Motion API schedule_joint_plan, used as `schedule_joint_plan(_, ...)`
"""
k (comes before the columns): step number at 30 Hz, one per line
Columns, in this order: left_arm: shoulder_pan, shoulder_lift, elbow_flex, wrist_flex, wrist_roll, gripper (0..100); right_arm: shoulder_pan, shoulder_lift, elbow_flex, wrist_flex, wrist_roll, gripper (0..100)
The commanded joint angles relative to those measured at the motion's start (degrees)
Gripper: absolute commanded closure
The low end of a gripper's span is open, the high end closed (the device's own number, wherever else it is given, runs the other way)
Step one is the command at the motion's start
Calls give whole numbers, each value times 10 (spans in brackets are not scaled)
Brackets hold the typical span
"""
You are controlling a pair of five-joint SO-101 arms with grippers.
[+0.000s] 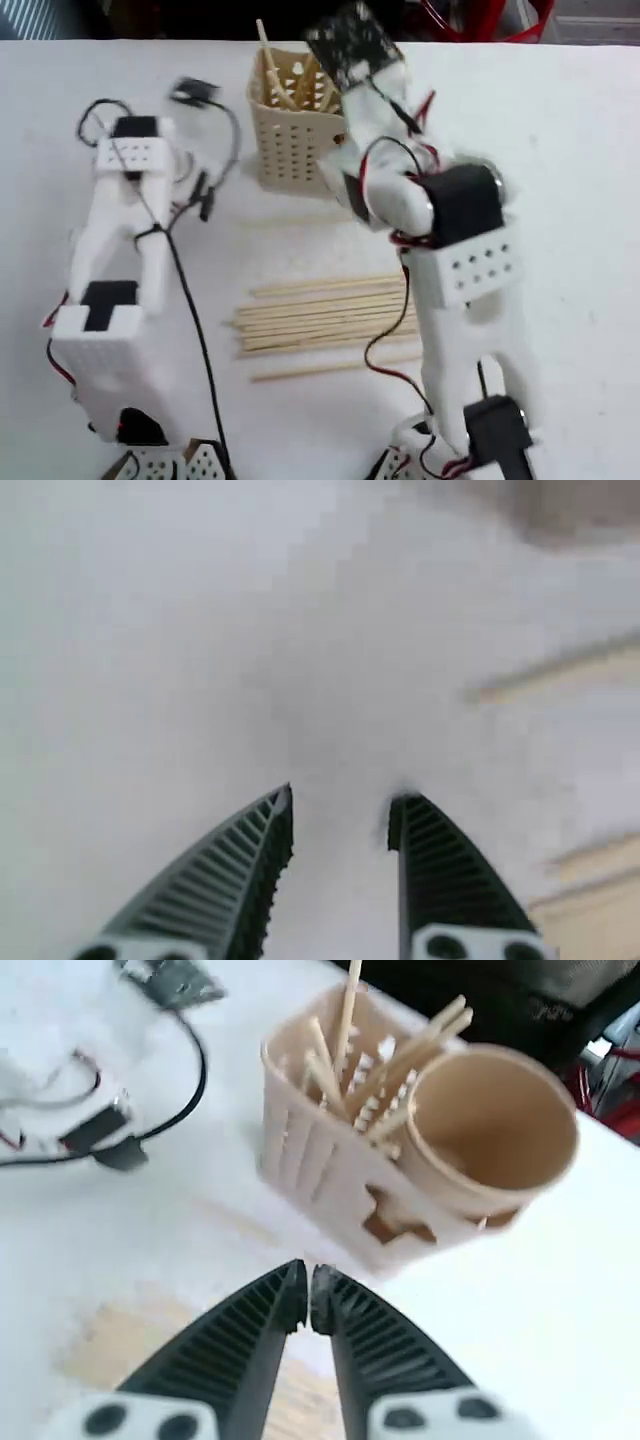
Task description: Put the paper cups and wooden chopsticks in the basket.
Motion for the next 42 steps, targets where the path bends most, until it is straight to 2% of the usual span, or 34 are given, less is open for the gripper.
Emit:
schedule_joint_plan(1,50,-47,-31,25,-136,828,78,-80,121,14,47,982)
schedule_joint_plan(5,67,-44,-30,-11,-202,827,144,-171,311,-20,111,981)
schedule_joint_plan(9,92,-15,-31,-48,-255,826,170,-268,469,-37,162,981)
schedule_joint_plan(17,105,51,-32,-106,-327,740,176,-446,674,-45,171,981)
schedule_joint_plan(23,107,87,-32,-136,-376,740,176,-482,698,-48,168,981)
schedule_joint_plan(32,121,119,-27,-131,-382,740,176,-407,698,-61,171,981)
schedule_joint_plan(36,115,114,-51,-93,-381,743,176,-397,701,-73,171,981)
schedule_joint_plan(42,90,88,-124,10,-382,785,176,-398,701,-73,171,981)
